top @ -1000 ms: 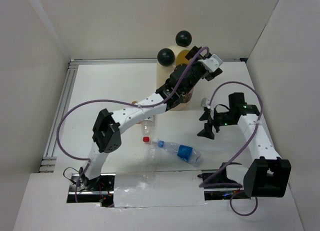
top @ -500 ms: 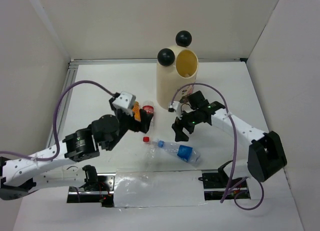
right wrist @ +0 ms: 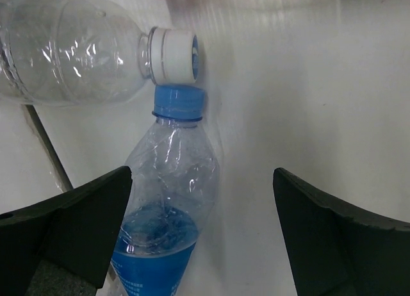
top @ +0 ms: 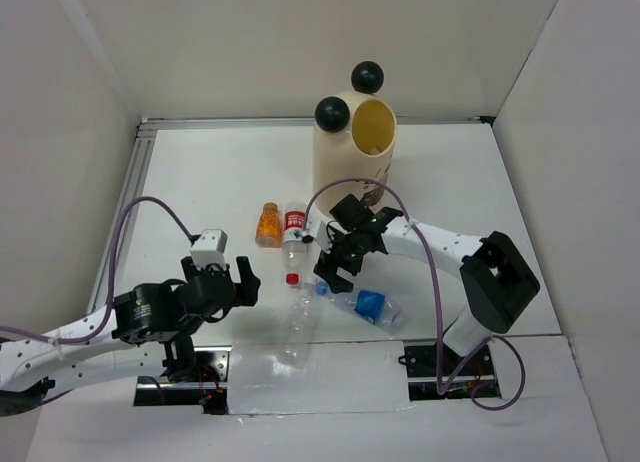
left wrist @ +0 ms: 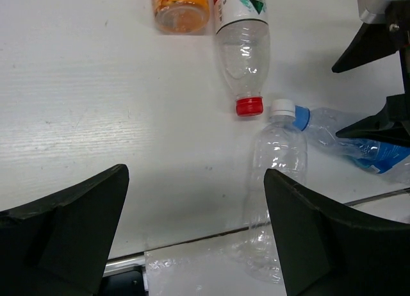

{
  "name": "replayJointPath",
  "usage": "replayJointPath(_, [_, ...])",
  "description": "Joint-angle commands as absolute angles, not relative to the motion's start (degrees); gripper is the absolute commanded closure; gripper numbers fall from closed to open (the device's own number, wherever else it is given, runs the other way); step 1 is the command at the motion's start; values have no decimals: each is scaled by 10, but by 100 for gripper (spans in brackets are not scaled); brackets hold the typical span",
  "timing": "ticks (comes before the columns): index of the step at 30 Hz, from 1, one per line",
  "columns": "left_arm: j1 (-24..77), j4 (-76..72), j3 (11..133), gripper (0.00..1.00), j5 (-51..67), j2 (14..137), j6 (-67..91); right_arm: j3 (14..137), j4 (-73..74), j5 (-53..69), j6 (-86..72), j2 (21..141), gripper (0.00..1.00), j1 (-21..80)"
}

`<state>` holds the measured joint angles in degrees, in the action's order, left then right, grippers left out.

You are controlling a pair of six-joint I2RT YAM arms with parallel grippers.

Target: Put the plastic bottles in the bin

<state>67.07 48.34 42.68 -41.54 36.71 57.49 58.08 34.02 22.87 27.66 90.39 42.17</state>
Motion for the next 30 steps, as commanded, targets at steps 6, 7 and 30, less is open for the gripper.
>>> replayJointPath(6, [674, 483, 420, 1, -414, 383, 601, 563, 359, 203, 292, 928, 1, 475])
replayJointPath(7, [674, 483, 425, 1, -409, 390, 601, 563, 366, 198, 292, 945, 1, 485])
replayJointPath(30, [674, 360, 400, 1, -332, 444, 520, 660, 492, 202, 313, 947, 100, 470])
